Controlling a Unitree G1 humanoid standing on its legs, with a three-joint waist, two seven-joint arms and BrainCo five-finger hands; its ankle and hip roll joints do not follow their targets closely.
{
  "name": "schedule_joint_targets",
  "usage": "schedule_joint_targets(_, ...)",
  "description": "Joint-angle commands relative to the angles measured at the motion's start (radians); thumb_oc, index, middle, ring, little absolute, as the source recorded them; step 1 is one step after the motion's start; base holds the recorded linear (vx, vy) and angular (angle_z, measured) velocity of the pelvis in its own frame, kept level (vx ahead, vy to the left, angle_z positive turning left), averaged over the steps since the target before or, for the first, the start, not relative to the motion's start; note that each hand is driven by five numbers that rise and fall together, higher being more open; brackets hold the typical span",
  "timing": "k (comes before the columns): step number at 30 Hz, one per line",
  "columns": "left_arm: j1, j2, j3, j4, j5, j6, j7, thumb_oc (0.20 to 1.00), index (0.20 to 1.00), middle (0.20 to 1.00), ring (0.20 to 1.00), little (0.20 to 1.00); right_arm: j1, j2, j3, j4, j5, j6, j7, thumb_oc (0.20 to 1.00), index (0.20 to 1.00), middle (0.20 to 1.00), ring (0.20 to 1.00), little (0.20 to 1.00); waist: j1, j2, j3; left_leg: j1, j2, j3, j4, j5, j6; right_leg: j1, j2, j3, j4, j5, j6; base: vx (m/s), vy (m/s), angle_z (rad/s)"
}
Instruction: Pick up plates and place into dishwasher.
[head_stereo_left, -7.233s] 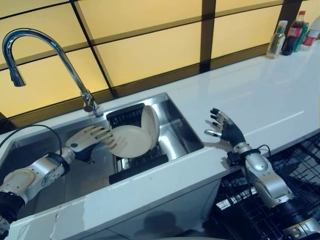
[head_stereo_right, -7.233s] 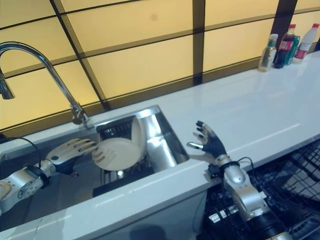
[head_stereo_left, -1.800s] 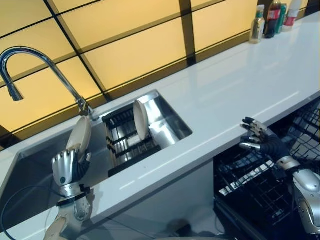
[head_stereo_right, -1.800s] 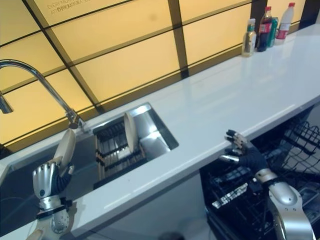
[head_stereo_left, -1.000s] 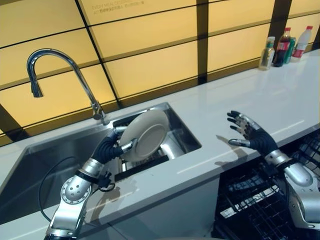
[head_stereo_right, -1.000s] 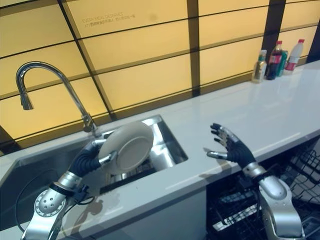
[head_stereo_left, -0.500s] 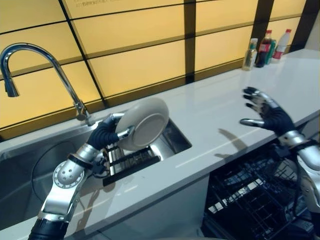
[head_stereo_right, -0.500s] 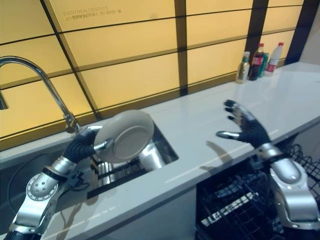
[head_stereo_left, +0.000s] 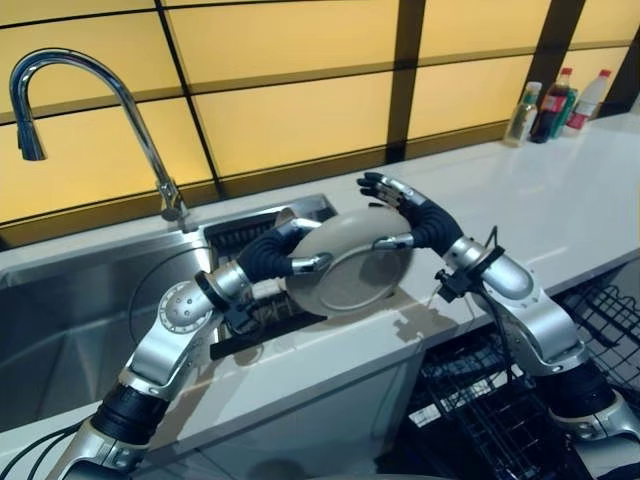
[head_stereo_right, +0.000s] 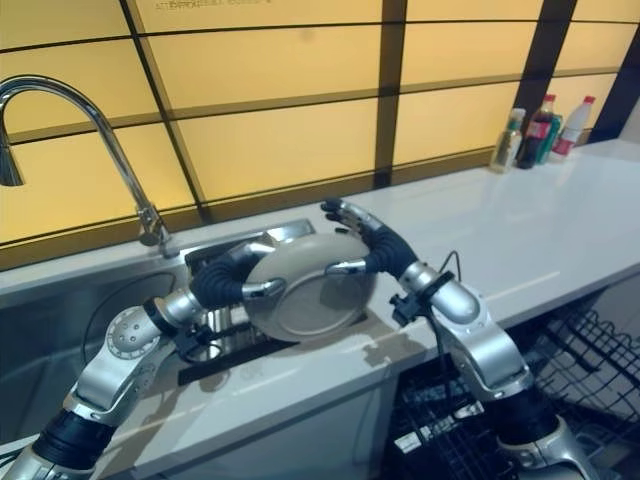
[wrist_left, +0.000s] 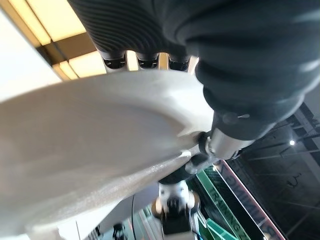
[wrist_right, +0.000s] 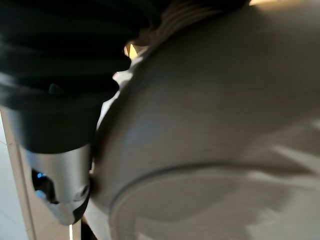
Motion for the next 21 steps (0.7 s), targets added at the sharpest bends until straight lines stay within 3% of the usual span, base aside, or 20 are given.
schedule_joint_targets(1, -0.133, 0.023, -0.041, 0.042, -0.040, -0.004, -0.032, 0.200, 0.200, 0.200, 0.200, 0.200, -0.094, 0.003, 0.017, 0.009, 0.030, -0.064, -0.014, 1.000, 1.000, 1.000, 1.000, 1.000, 0.020, -0.025, -0.053, -0.011, -0.034, 0.012, 0.007, -0.109, 0.026, -0.063, -0.017, -0.010, 0.019, -0.028, 0.043, 0.00, 0.000, 0.00)
schedule_joint_targets(6, -0.124, 0.032, -0.027, 0.039, -0.047, 0.004, -0.053, 0.200, 0.200, 0.200, 0.200, 0.200, -0.076, 0.000, 0.026, 0.008, 0.050, -0.037, 0.015, 1.000, 1.000, 1.000, 1.000, 1.000, 0.020, -0.027, -0.052, -0.016, -0.035, 0.019, 0.008, -0.107, 0.030, -0.069, -0.020, -0.006, 0.022, -0.027, 0.045, 0.00, 0.000, 0.00)
schedule_joint_targets(9, -0.116, 0.032, -0.013, 0.039, -0.043, 0.008, -0.061, 0.200, 0.200, 0.200, 0.200, 0.200, -0.058, -0.004, 0.037, 0.009, 0.091, 0.050, 0.122, 1.000, 1.000, 1.000, 1.000, 1.000, 0.019, -0.031, -0.052, -0.017, -0.034, 0.026, 0.007, -0.106, 0.031, -0.073, -0.022, -0.006, 0.025, -0.027, 0.046, 0.00, 0.000, 0.00)
schedule_joint_targets(12, -0.104, 0.043, 0.000, 0.039, -0.045, 0.005, -0.073, 0.200, 0.200, 0.200, 0.200, 0.200, -0.028, -0.040, 0.052, 0.015, 0.073, 0.096, 0.238, 1.000, 1.000, 1.000, 1.000, 1.000, 0.019, -0.040, -0.054, -0.018, -0.034, 0.027, 0.005, -0.105, 0.031, -0.073, -0.023, -0.008, 0.024, -0.025, 0.048, 0.01, 0.000, 0.00)
schedule_joint_targets(21, -0.055, 0.091, 0.030, 0.046, -0.053, -0.013, -0.077, 0.200, 0.200, 0.200, 0.200, 0.200, 0.023, -0.211, 0.037, 0.034, -0.096, 0.088, 0.370, 1.000, 1.000, 1.000, 1.000, 1.000, 0.012, -0.063, -0.055, -0.016, -0.027, 0.038, 0.001, -0.100, 0.026, -0.072, -0.014, -0.001, 0.020, -0.021, 0.048, 0.02, -0.029, -0.01)
